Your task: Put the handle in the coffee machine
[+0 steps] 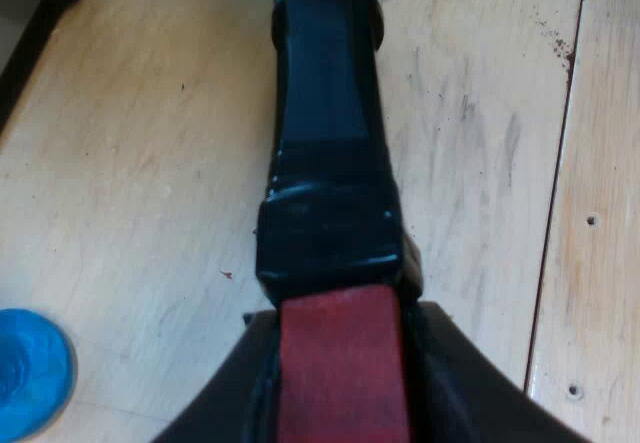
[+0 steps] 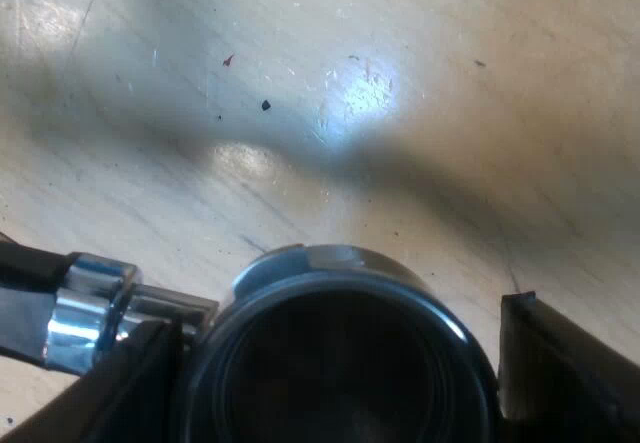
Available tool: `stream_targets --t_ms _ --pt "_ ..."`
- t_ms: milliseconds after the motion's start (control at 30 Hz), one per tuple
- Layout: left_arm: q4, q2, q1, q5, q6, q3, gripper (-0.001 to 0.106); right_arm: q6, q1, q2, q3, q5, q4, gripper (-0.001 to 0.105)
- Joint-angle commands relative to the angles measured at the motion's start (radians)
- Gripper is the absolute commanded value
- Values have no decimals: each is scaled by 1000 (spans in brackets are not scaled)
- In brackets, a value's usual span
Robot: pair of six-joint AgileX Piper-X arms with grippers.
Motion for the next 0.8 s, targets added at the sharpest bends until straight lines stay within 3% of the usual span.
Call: stream_targets --t_ms 33,567,633,800 --pt "-11 1 -8 38 20 -8 0 -31 2 -18 -17 -18 0 0" --pt "-11 1 -8 38 20 -8 0 -15 2 -18 -17 -16 0 0" --pt "-11 1 -8 38 20 -8 0 -15 2 -18 -17 -16 0 7" --pt "-11 1 -8 38 20 -8 0 -9 2 -18 -17 -23 0 44"
